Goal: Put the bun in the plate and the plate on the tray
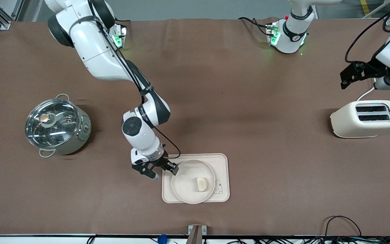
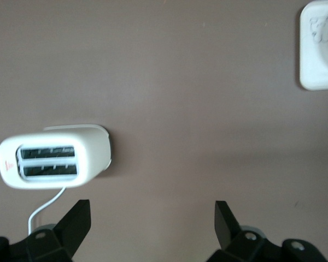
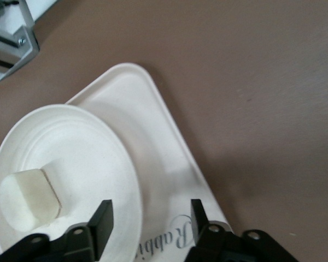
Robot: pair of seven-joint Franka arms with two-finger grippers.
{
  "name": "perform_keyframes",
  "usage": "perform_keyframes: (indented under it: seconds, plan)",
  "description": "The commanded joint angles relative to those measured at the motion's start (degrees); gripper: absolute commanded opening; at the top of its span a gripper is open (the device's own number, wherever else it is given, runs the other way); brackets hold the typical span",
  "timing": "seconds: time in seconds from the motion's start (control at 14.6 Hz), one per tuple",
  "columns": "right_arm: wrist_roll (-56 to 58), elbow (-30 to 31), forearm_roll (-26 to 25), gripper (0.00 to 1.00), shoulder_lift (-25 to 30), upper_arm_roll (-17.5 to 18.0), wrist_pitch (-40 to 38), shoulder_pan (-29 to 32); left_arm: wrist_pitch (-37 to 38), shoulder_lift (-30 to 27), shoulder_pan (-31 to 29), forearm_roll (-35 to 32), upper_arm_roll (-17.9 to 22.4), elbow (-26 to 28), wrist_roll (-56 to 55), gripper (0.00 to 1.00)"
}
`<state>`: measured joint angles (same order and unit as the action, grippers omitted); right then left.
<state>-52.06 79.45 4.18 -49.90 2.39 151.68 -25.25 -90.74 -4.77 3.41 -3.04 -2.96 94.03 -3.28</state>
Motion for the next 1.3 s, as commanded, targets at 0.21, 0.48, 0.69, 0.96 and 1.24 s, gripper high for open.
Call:
perform_keyframes:
  seconds: [0.21, 0.48, 0.69, 0.96, 1.24]
  plan:
    - [16.4, 20.7, -0.7, 1.0, 26.5, 0.7, -18.4, 12.0, 0.0, -0.1, 0.1, 1.2, 0.2, 0.1, 0.7, 1.0]
    - [39.1, 20.7, -0.5, 1.0, 38.1, -0.8, -37.5, 21.0, 0.0, 0.6, 0.1, 1.0, 0.2, -1.1, 1.0, 1.0]
    - [50.5, 20.7, -0.6, 1.0, 45.0, 1.9, -48.4, 32.2, -1.5, 2.3, 0.1, 0.9, 0.2, -2.1, 0.2, 1.0]
    - [53.4, 19.7, -5.1, 1.0, 52.6, 1.0, -57.1, 36.1, -1.5, 4.5, 0.6, 0.8, -0.4, -4.6, 0.1, 1.0]
    - [53.0, 18.8, -6.0, 1.0, 57.2, 0.6, -59.7, 35.5, -1.5, 4.8, 0.3, 0.8, -0.2, -4.8, 1.3, 1.0]
